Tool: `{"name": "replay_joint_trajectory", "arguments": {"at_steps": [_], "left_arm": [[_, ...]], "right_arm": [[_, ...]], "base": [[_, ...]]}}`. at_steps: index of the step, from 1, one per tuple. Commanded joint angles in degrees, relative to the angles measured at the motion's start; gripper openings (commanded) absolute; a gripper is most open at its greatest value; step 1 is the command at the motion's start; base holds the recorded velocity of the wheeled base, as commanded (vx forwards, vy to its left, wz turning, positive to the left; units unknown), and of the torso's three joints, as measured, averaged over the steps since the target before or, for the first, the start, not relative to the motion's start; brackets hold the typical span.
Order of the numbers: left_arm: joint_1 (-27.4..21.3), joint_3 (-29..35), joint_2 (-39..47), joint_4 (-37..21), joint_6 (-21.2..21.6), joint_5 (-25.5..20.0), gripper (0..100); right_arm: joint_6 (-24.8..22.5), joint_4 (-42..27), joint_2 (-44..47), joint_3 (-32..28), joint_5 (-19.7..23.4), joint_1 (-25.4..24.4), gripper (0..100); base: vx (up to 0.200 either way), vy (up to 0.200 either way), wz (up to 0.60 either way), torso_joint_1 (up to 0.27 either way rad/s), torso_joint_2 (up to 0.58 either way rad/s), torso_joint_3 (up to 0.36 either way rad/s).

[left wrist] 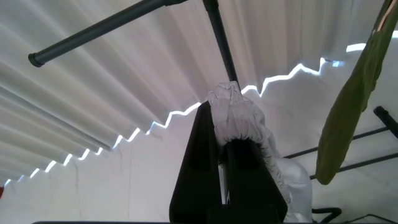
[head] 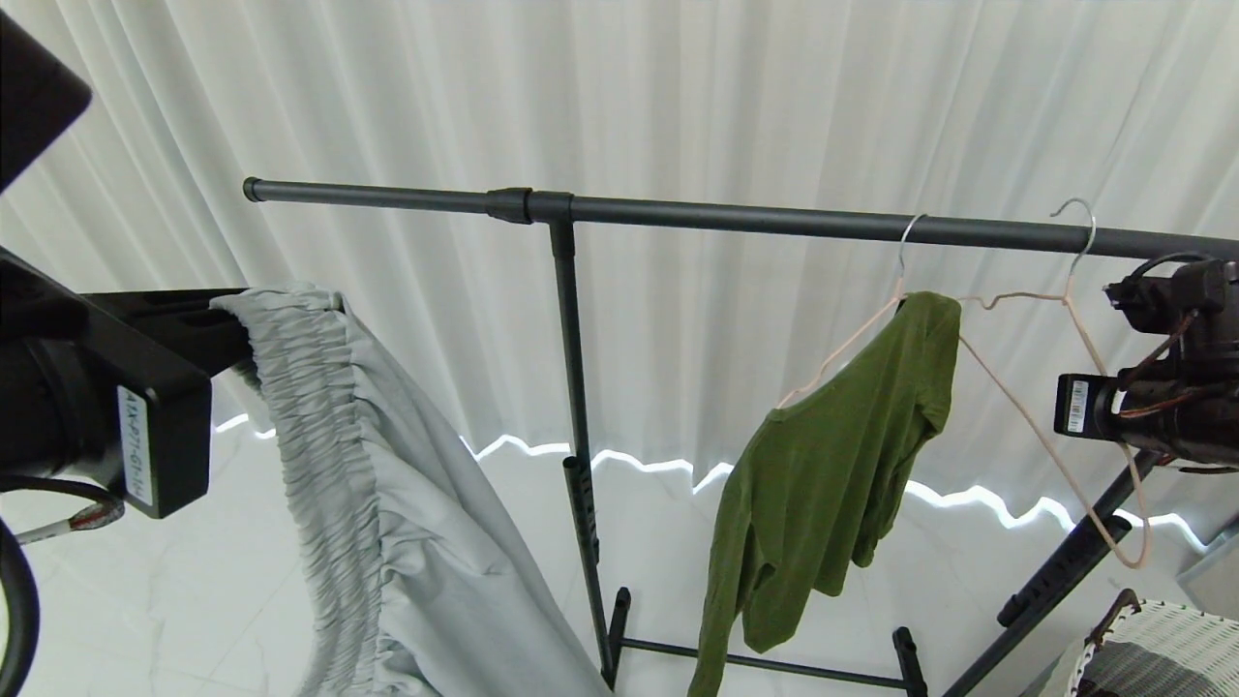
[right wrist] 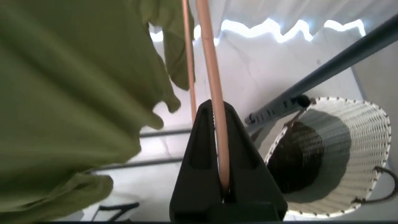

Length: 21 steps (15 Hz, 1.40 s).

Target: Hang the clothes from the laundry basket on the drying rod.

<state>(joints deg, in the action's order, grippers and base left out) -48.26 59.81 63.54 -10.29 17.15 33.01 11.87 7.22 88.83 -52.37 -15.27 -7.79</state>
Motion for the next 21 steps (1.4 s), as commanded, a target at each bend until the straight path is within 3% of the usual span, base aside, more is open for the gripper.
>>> {"name": "replay_joint_trajectory", "arguments": {"at_steps": [1,9,19,21], "left_arm": [[0.01,-0.48,-0.52,0.01,-0.01,0.03,0],[0.36,-1.18,-1.66,0.01,0.60,0.12,0],[0.89,-1.10,-1.57,0.01,1.48,0.12,0],[0.89,-1.18,-1.14,0.01,1.39,0.12,0]], "right_arm": [[-0.10,0.08,-3.05,0.08,0.07,-0.12,0],[-3.17,0.08,-11.05,4.73,0.25,-0.21,0],[-10.03,-0.01,-25.02,14.93,6.49,-0.47,0],[-10.91,-0.19,-28.01,16.51,9.12,-2.93,0]], "base": [[0.000,0.000,0.00,0.000,0.00,0.000],[0.000,0.000,0.00,0.000,0.00,0.000],[-0.200,0.000,0.00,-0.001,0.01,0.001],[-0.200,0.000,0.00,0.000,0.00,0.002]]}}
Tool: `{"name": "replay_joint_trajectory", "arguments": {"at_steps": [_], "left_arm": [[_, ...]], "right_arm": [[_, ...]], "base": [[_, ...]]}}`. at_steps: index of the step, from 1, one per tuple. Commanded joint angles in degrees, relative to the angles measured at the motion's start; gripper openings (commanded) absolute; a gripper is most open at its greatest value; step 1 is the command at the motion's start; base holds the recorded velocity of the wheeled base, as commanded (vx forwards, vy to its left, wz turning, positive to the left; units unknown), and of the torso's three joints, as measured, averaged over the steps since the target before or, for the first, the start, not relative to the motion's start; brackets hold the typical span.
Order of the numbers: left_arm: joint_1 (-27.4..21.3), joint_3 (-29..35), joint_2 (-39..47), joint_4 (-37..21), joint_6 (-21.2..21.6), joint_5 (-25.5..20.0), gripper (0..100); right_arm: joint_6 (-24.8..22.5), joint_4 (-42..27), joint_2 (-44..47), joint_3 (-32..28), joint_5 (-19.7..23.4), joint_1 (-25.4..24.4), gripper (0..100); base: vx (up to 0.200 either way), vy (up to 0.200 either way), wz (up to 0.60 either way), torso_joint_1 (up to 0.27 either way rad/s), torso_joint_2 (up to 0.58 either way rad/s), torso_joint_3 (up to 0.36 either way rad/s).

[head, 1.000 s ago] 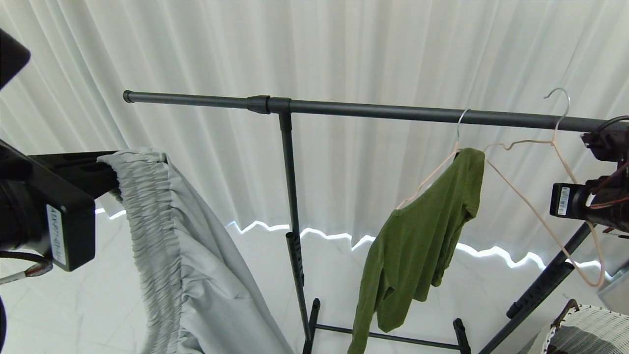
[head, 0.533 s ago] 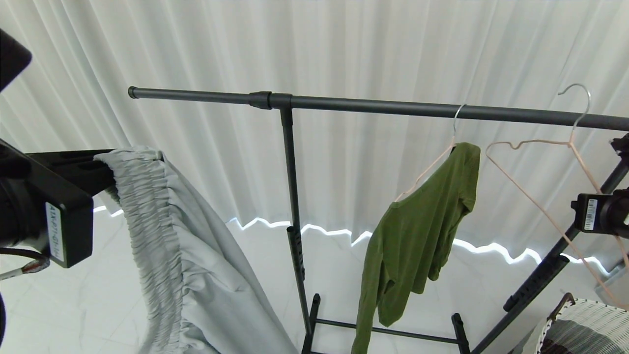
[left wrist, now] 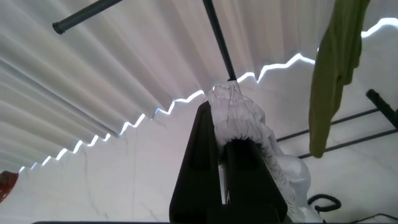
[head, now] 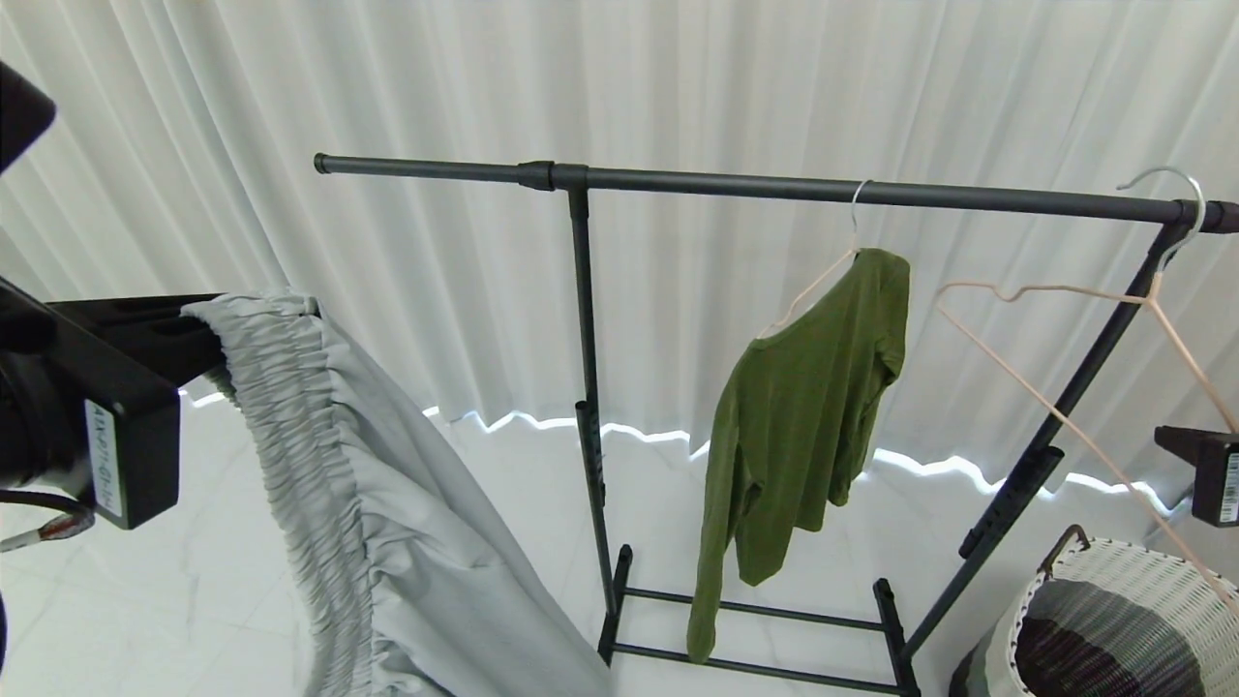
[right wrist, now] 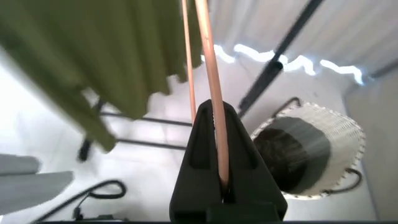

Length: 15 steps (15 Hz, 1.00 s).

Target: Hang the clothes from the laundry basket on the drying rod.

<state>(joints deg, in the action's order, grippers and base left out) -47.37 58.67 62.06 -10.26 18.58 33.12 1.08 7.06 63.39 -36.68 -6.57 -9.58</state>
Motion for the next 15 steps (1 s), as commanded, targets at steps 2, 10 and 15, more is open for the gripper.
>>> {"name": "replay_joint_trajectory", "arguments": {"at_steps": [2,10,15], "left_arm": [[0.00,-0.49,1.04,-0.02,-0.03,0.01,0],[1.93,3.64,11.85,0.16,-0.03,6.34,0],[2.64,9.71,19.94,0.95,-7.86,9.59,0]], "right_arm": [[-0.65,-0.20,-5.12,1.61,1.91,-6.06,0],[-0.47,-3.81,-8.20,2.05,3.49,-38.05,0],[-0.12,-3.54,-6.97,2.93,3.58,-47.63,0]], "base": [[0.000,0.000,0.00,0.000,0.00,0.000],[0.000,0.000,0.00,0.000,0.00,0.000],[0.000,0.000,0.00,0.000,0.00,0.000]]}}
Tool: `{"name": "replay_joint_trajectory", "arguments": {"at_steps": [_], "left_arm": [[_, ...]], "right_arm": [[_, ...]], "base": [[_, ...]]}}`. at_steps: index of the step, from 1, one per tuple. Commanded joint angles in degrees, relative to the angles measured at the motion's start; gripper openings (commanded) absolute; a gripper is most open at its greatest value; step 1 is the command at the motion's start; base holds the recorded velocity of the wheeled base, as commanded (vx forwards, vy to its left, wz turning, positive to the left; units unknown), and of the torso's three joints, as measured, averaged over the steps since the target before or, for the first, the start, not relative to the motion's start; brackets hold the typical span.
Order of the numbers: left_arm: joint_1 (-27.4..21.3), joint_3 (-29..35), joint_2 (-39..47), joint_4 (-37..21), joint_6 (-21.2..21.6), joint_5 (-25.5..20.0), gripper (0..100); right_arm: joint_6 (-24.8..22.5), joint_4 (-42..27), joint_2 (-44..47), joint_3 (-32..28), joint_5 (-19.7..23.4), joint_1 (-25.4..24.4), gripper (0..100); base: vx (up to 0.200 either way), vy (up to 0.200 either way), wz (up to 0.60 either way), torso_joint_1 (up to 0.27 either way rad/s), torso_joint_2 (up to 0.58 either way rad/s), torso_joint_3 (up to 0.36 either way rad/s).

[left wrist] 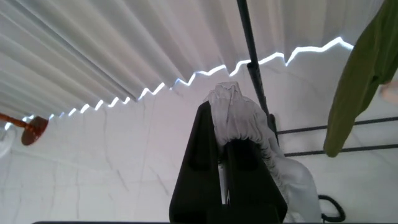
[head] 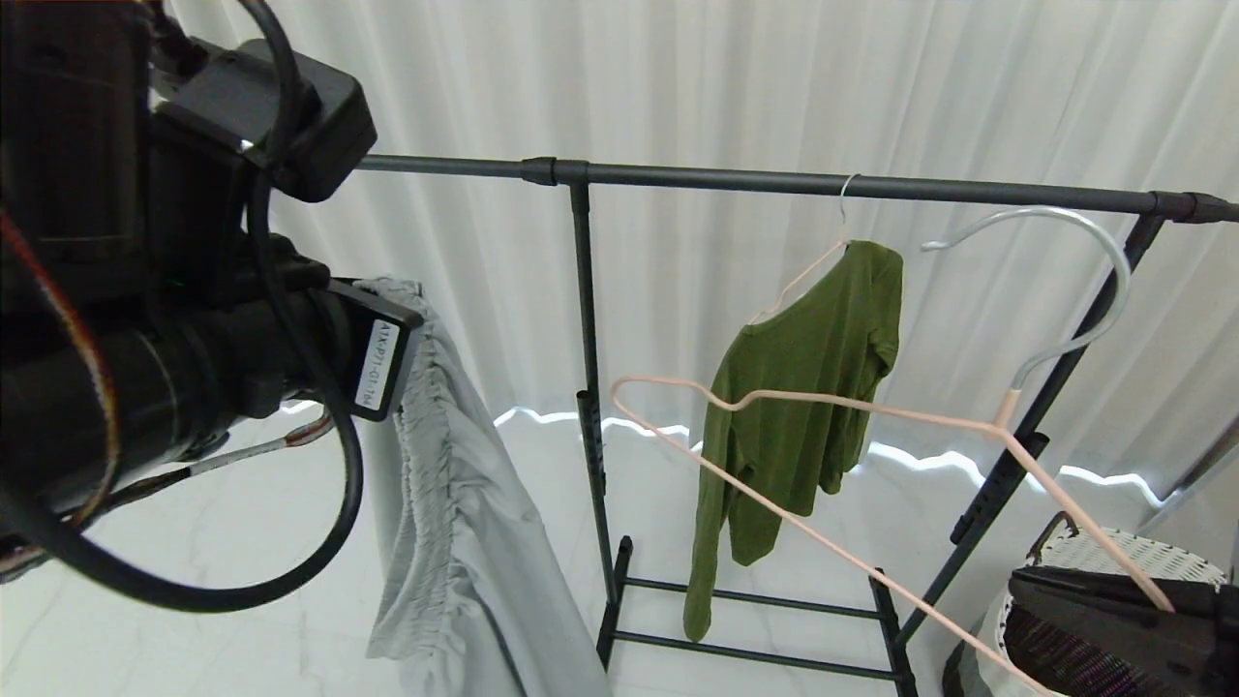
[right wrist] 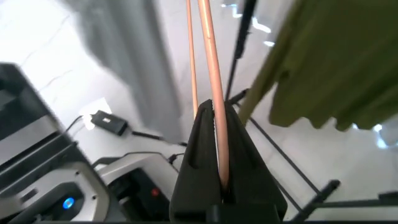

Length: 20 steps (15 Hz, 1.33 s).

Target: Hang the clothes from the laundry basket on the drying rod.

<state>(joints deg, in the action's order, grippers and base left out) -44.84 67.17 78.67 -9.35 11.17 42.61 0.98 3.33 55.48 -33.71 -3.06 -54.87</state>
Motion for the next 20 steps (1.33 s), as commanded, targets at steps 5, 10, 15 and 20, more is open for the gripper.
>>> {"name": "replay_joint_trajectory", "arguments": {"at_steps": [5,10,15,20], "left_arm": [[0.10,2.26,6.41,0.21,-4.22,0.20,0],[0.01,3.41,7.38,0.21,-5.63,0.72,0],[0.10,3.67,8.08,0.30,-6.68,1.51,0],[0.10,4.11,8.17,0.21,-6.51,3.62,0]], "right_arm": [[-0.01,0.36,1.65,-0.83,-0.02,-9.91,0],[-0.01,1.51,5.34,-2.06,-0.02,-10.61,0],[-0.01,1.51,7.89,-4.00,-0.63,-10.61,0],[2.45,8.36,14.39,-4.35,-5.82,-9.73,0]], "base": [[0.000,0.000,0.00,0.000,0.00,0.000],[0.000,0.000,0.00,0.000,0.00,0.000],[0.000,0.000,0.00,0.000,0.00,0.000],[0.000,0.000,0.00,0.000,0.00,0.000]]}}
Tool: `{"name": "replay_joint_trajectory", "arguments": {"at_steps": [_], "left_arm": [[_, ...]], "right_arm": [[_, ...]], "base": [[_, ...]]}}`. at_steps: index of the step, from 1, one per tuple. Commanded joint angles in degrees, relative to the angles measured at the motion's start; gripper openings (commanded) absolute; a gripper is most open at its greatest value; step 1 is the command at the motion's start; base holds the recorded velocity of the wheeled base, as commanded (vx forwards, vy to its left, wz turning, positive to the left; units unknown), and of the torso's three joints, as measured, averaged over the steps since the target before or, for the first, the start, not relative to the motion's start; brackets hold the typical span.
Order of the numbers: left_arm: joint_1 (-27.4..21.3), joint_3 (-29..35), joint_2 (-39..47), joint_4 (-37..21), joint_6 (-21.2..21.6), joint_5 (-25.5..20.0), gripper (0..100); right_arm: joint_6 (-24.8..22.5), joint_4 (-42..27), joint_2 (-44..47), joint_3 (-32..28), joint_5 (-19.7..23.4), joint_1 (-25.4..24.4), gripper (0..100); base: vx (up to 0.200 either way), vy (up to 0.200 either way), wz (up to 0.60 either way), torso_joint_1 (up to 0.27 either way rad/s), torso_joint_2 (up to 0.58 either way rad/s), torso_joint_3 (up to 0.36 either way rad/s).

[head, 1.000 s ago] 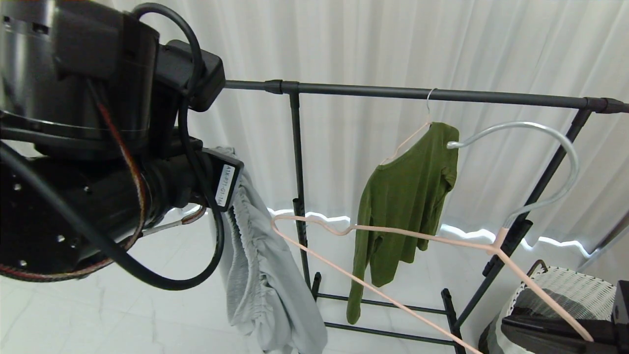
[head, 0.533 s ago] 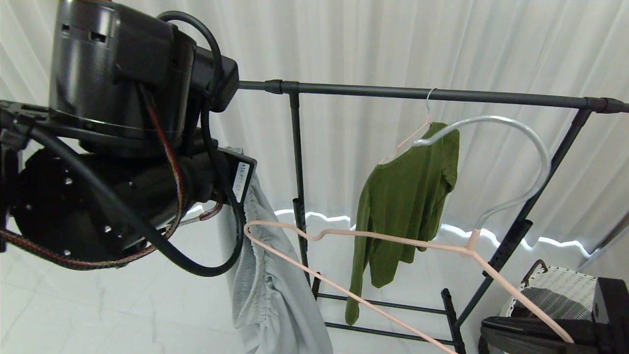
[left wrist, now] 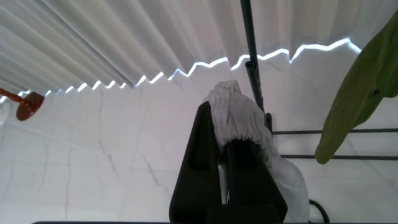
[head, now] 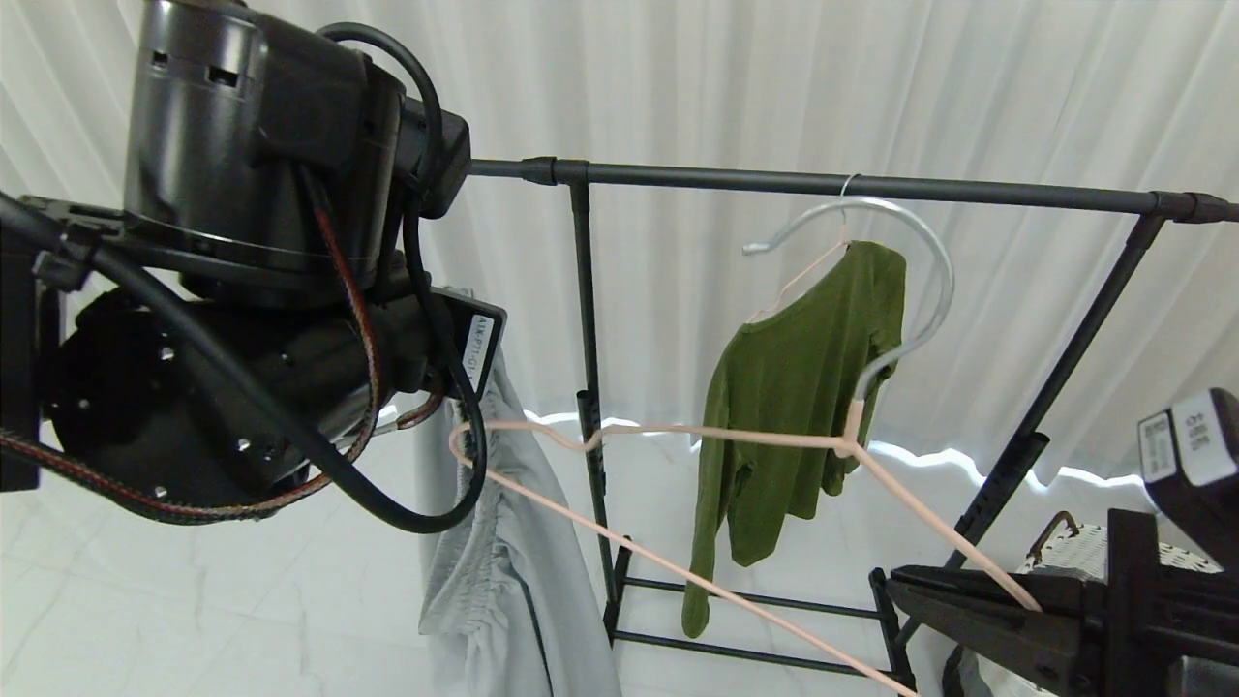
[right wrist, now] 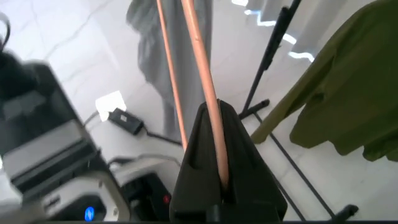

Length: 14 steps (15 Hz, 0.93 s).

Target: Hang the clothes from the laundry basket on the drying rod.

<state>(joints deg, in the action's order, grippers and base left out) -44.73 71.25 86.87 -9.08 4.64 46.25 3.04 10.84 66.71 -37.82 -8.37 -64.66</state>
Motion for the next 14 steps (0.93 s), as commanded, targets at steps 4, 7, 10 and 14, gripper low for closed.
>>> {"name": "replay_joint_trajectory", "arguments": {"at_steps": [4,7,10,14], "left_arm": [[0.43,1.52,0.93,0.03,-0.07,1.65,0],[2.01,1.78,1.02,-0.06,0.37,4.11,0],[2.45,1.43,1.02,-0.06,1.07,4.99,0],[2.19,2.05,1.99,-0.06,1.42,5.78,0]], "right_arm": [[0.66,2.96,6.15,-1.82,-1.29,0.06,0],[1.36,3.05,7.30,-2.70,-6.04,0.85,0],[3.73,4.10,8.09,-3.84,-8.76,1.82,0],[4.35,7.62,10.20,-5.34,-10.43,2.61,0]], "base": [[0.000,0.000,0.00,0.000,0.00,0.000],[0.000,0.000,0.00,0.000,0.00,0.000],[0.000,0.000,0.00,0.000,0.00,0.000],[0.000,0.000,0.00,0.000,0.00,0.000]]}}
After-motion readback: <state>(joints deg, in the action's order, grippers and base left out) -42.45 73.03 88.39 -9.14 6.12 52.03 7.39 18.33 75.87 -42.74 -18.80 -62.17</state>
